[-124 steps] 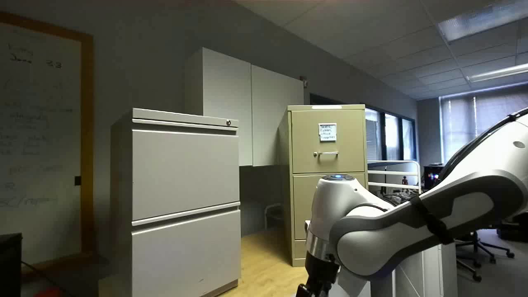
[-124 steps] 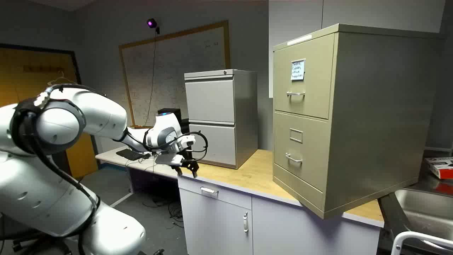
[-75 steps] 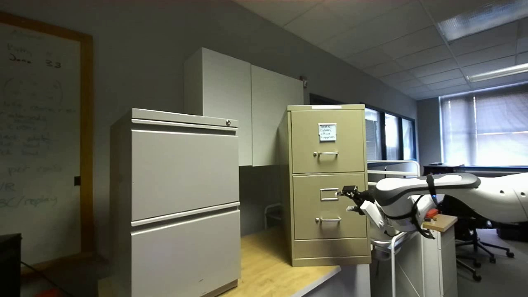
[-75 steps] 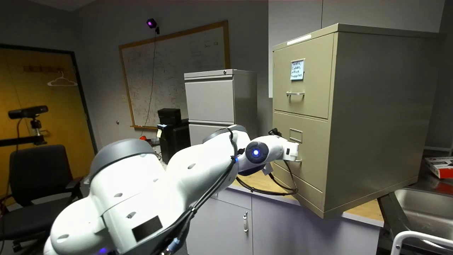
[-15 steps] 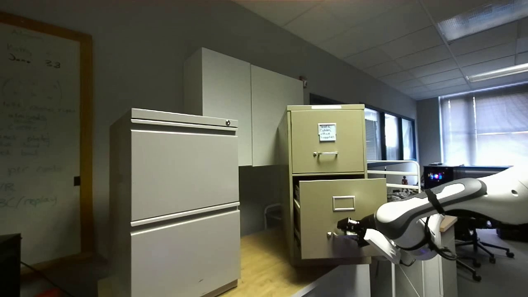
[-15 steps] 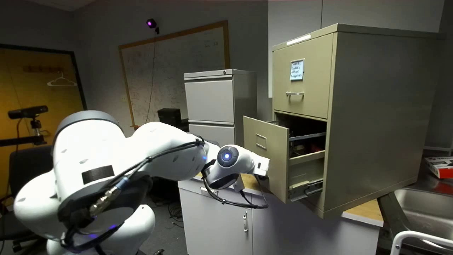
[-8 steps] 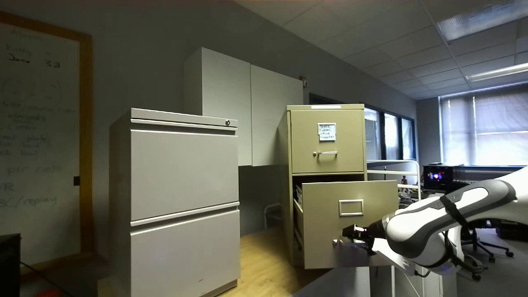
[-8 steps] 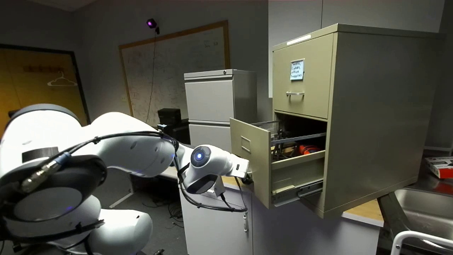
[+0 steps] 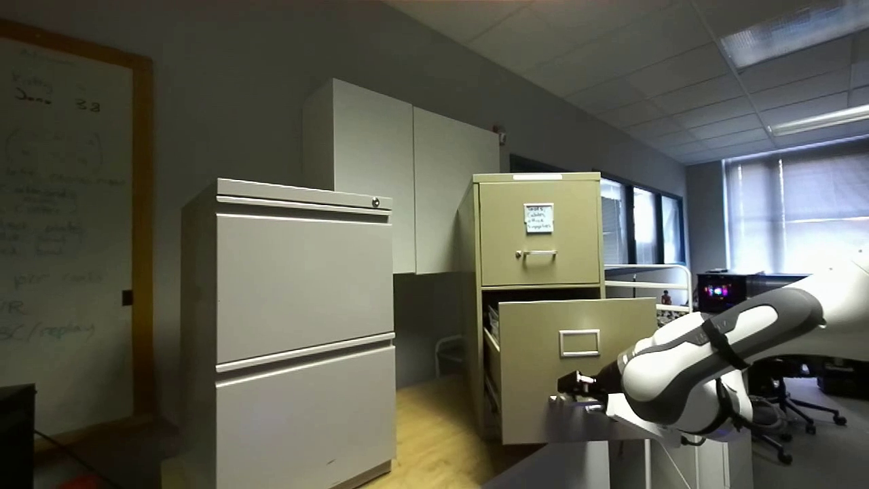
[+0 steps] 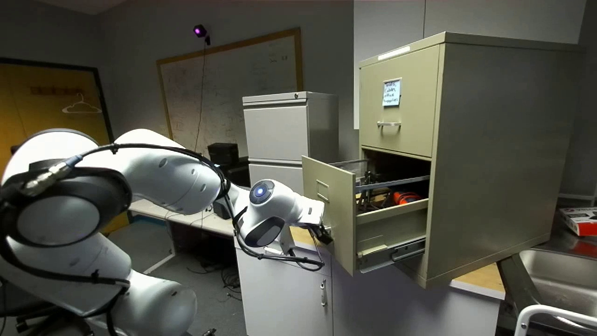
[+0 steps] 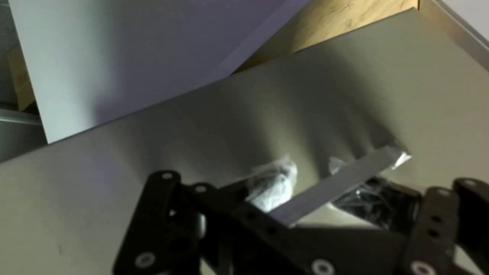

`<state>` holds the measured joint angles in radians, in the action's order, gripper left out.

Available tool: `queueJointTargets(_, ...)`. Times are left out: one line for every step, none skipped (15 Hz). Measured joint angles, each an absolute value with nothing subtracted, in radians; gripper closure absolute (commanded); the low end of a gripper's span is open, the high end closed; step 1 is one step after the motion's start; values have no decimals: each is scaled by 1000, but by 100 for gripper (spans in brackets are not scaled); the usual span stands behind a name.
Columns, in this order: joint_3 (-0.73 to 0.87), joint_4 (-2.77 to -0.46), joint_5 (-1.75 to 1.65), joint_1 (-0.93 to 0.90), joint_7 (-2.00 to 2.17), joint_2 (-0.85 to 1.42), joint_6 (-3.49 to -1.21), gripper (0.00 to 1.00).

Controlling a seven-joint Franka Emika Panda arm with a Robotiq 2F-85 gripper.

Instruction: Open the bottom drawer of the beige file cabinet

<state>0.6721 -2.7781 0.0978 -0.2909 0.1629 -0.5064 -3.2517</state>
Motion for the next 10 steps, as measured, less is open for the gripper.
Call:
queueJointTargets(618, -2779, 106, -244, 166, -491, -3248, 23)
queueJointTargets(557, -2781, 114, -192, 174, -477, -3246, 17)
queueJointTargets(490, -2783, 118, -133, 191, -462, -3245, 12)
queueJointTargets(422, -2786, 114, -69, 218, -451, -3245, 12)
queueJointTargets(348, -2789, 106, 2, 250, -442, -3243, 8)
queueJointTargets(276, -2790, 95, 74, 280, -436, -3238, 2)
queueJointTargets(203, -2792, 79, 149, 308, -432, -3232, 1)
queueJointTargets(128, -2793, 60, 227, 329, -432, -3225, 0)
queueJointTargets(50, -2793, 42, 308, 343, -435, -3216, 0)
queueJointTargets(-27, -2794, 28, 386, 347, -446, -3206, 0)
